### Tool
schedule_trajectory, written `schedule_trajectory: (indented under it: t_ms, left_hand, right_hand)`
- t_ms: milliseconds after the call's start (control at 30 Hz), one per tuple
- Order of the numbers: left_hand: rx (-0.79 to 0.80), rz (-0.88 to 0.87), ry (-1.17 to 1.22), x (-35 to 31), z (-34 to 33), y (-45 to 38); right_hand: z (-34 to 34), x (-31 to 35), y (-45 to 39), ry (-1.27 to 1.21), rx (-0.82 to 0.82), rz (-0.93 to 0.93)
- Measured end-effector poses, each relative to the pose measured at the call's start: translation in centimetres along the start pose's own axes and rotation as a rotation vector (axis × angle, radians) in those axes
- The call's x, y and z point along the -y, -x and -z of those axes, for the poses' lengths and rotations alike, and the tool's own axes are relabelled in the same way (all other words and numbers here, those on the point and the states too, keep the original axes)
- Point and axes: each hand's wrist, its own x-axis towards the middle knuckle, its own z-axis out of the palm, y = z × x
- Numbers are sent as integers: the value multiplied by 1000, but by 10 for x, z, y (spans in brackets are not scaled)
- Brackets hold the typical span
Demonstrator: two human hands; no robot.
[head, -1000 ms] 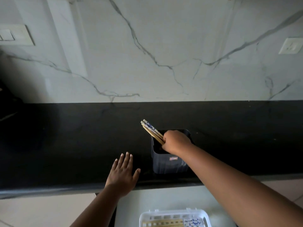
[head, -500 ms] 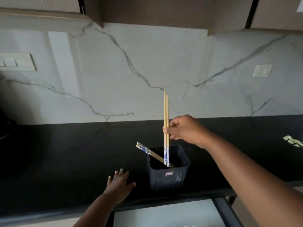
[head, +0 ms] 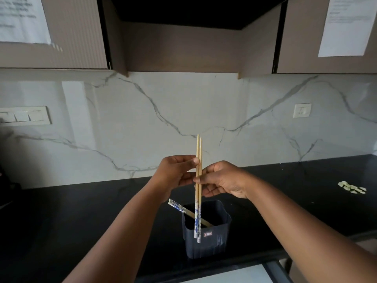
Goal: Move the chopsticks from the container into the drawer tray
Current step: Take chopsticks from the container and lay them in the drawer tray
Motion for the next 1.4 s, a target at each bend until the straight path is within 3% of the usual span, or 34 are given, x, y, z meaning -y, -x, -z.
schedule_trajectory:
  t_ms: [367,633,1000,1100,1167,1267,1333,1400]
  left_hand:
    - [-23,115,-21,20,0,12]
    - [9,101,-35,22,0,15]
    - [-85,107,-30,51,1,12]
    - [-159,-3,-271,71,5,9]
    - [-324,-196,-540,95,14,13]
    - [-541,-333,-713,136,34,24]
    - [-562,-368,-891,171,50,27]
    - [-475,-371,-1111,210,63,26]
  right_hand:
    - [-13,-19,2,54,11,-47]
    - [-20,-24,0,96,1,-54]
    - [-33,-63,4,43,-44,-22]
    - [-33,-82,5,48,-8,-27]
    - [-34,-103,6,121,16,-39]
    - [-36,-145,11,360,107,-42]
    - [-41,-173,21,508,194,-40]
    - [-47,-201,32,655,285,-32]
